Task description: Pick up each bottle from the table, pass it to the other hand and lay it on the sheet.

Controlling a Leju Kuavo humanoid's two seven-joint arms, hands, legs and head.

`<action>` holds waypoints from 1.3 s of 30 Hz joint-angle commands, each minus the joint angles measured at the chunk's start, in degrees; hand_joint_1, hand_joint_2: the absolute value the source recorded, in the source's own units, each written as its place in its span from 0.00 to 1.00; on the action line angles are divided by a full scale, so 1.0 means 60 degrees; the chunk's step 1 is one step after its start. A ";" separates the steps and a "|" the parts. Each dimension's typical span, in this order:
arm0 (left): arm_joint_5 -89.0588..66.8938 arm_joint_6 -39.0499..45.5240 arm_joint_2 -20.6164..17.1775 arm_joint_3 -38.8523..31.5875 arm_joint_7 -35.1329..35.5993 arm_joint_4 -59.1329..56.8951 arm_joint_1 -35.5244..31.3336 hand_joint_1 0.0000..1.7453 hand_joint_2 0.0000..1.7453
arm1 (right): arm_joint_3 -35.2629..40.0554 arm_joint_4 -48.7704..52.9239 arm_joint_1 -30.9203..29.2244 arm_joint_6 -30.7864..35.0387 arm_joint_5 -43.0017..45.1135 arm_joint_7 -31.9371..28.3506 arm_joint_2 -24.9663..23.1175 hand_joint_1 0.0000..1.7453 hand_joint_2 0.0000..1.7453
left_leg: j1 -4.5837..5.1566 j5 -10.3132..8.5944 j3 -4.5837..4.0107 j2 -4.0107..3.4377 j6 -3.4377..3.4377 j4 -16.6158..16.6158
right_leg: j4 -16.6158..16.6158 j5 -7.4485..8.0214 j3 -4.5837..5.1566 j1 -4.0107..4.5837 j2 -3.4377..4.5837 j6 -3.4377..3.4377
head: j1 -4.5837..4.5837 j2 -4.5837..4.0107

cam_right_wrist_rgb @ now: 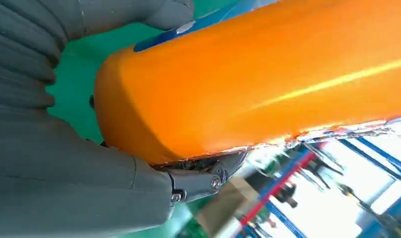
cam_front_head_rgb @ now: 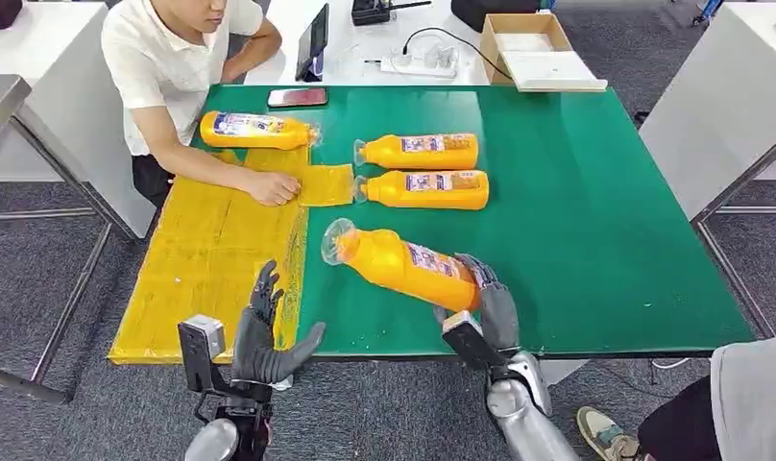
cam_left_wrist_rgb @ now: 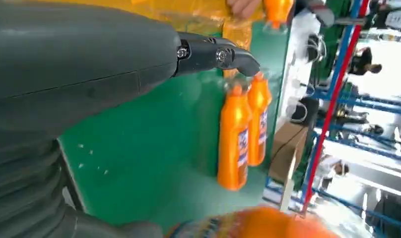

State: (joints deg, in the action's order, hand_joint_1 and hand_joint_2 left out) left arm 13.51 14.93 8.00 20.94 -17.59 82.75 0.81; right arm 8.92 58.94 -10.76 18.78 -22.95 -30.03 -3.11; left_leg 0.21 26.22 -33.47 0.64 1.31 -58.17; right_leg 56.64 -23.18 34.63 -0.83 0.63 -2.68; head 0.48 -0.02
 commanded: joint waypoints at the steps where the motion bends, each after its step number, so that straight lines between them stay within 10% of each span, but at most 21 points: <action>1: 0.0042 0.0048 -0.0261 0.0484 -0.0004 -0.0621 -0.0340 0.00 1.00 | 0.1175 0.1887 0.0283 0.0273 0.0397 -0.0098 -0.0521 1.00 1.00 | -0.0007 0.0011 0.0017 -0.0028 -0.0018 0.0006 | -0.0003 -0.0005 -0.0011 0.0009 0.0014 0.0020 | -0.0004 0.0000; 28: 0.1624 -0.0665 0.0457 -0.0040 -0.1448 0.1298 0.0006 0.00 1.00 | 0.4196 -0.1104 -0.0137 -0.0816 0.0816 -0.0485 -0.1246 1.00 1.00 | -0.0022 0.0016 0.0002 -0.0035 -0.0014 0.0003 | -0.0006 -0.0007 0.0005 0.0018 0.0017 0.0016 | -0.0004 0.0000; 39: 0.2220 -0.2558 0.0062 0.0892 -0.1140 0.0565 -0.0079 0.00 1.00 | 0.3486 -0.2261 -0.0612 -0.1351 0.1792 -0.0566 -0.1379 1.00 1.00 | -0.0009 0.0000 -0.0019 -0.0005 -0.0008 0.0011 | -0.0009 -0.0002 0.0020 0.0005 -0.0004 0.0009 | -0.0004 0.0000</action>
State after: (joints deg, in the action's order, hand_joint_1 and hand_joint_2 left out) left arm 26.69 0.33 10.10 23.10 -25.55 91.76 2.54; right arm 30.05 53.88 -10.65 12.38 -14.01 -33.27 -10.97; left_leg 0.16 26.22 -33.70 0.64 1.30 -58.17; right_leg 56.64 -23.18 34.87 -0.81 0.64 -2.67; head 0.46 -0.02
